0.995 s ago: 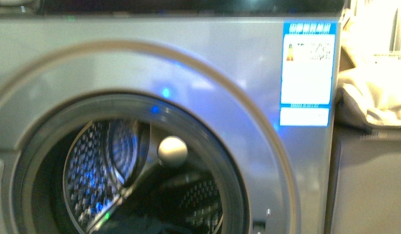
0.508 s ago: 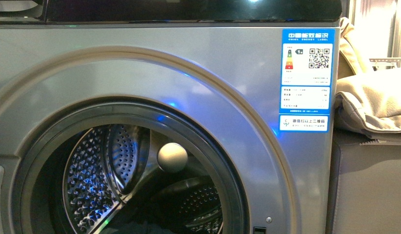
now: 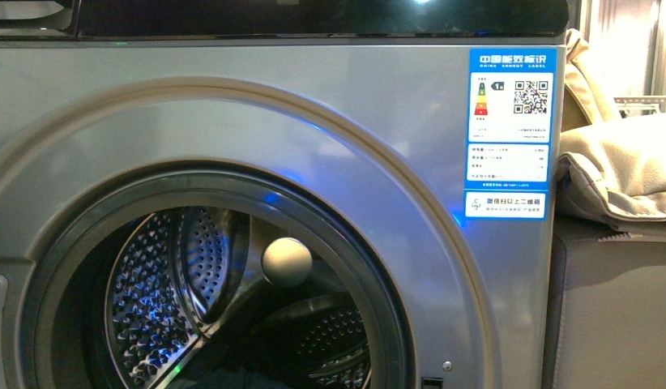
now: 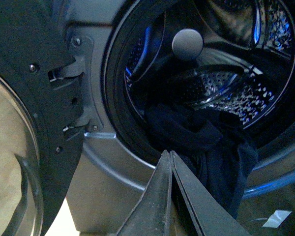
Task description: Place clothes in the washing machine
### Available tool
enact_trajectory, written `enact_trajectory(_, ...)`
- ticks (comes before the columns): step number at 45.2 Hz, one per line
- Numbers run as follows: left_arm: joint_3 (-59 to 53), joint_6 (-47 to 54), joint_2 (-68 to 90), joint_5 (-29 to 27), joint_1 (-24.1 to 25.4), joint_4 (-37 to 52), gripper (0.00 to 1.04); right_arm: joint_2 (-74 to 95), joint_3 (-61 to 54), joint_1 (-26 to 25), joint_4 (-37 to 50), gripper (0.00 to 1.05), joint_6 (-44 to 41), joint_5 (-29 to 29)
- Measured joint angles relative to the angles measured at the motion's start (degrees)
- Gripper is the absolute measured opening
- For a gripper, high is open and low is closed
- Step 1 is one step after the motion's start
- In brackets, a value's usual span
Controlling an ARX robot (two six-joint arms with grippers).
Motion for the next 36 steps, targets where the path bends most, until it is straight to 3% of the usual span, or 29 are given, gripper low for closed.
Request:
enact_trajectory(4, 0.0, -0.02, -5.46, 0.02, 0.0, -6.73, 0.04, 0.0, 0.0, 0.0, 0.0, 0.02, 0.0, 0.02)
enact_trajectory(36, 0.0, -0.02, -7.08, 0.02, 0.0, -7.04, 0.04, 0.0, 0.0, 0.0, 0.0, 0.02, 0.0, 0.02)
